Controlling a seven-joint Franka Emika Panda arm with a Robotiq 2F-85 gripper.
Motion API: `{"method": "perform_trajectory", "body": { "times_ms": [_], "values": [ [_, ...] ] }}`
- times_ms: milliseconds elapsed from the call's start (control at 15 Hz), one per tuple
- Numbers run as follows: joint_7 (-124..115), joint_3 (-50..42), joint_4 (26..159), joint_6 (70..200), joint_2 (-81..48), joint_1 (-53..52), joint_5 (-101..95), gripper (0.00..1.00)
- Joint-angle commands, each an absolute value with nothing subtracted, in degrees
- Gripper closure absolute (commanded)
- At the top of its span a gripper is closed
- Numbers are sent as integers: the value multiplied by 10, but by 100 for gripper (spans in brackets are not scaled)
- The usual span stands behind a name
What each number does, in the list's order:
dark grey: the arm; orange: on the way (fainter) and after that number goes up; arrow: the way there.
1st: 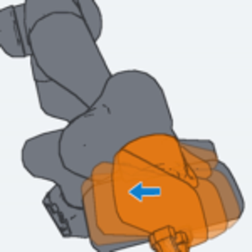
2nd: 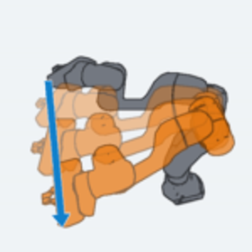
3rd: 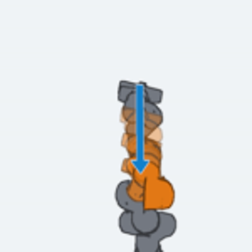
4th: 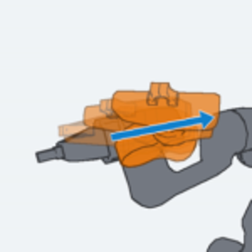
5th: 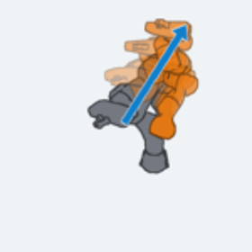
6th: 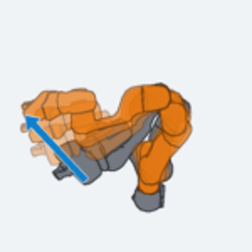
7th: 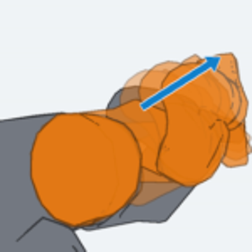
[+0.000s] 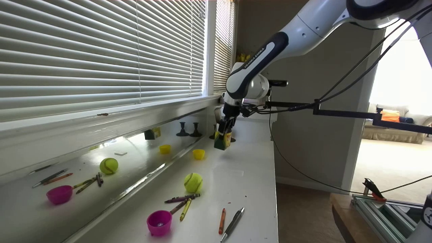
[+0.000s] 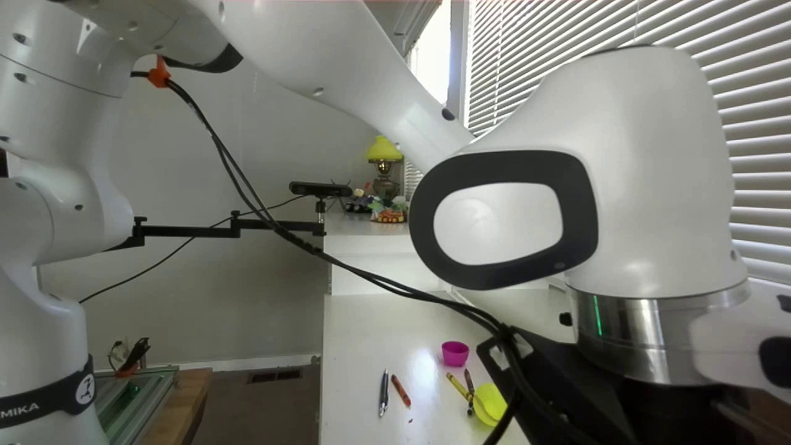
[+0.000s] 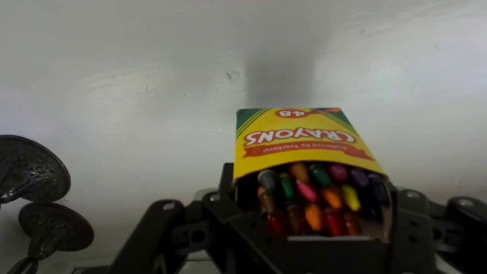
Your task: Move the box to the right
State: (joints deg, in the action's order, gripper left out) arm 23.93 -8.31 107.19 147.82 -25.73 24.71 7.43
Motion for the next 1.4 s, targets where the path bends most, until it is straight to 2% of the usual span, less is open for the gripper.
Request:
{"method": "perform_trajectory", "body": {
  "times_ms": [0, 667, 733, 800, 1000, 1333],
  "values": [
    [215, -77, 998, 1439, -307, 258, 89, 47],
    [160, -69, 932, 1428, -381, 255, 82, 47],
    [153, -71, 929, 1428, -385, 252, 79, 20],
    [149, -70, 927, 1433, -389, 251, 79, 5],
    [138, -76, 934, 1444, -374, 244, 72, 0],
    [120, -102, 983, 1445, -304, 218, 39, 0]
  ]
}}
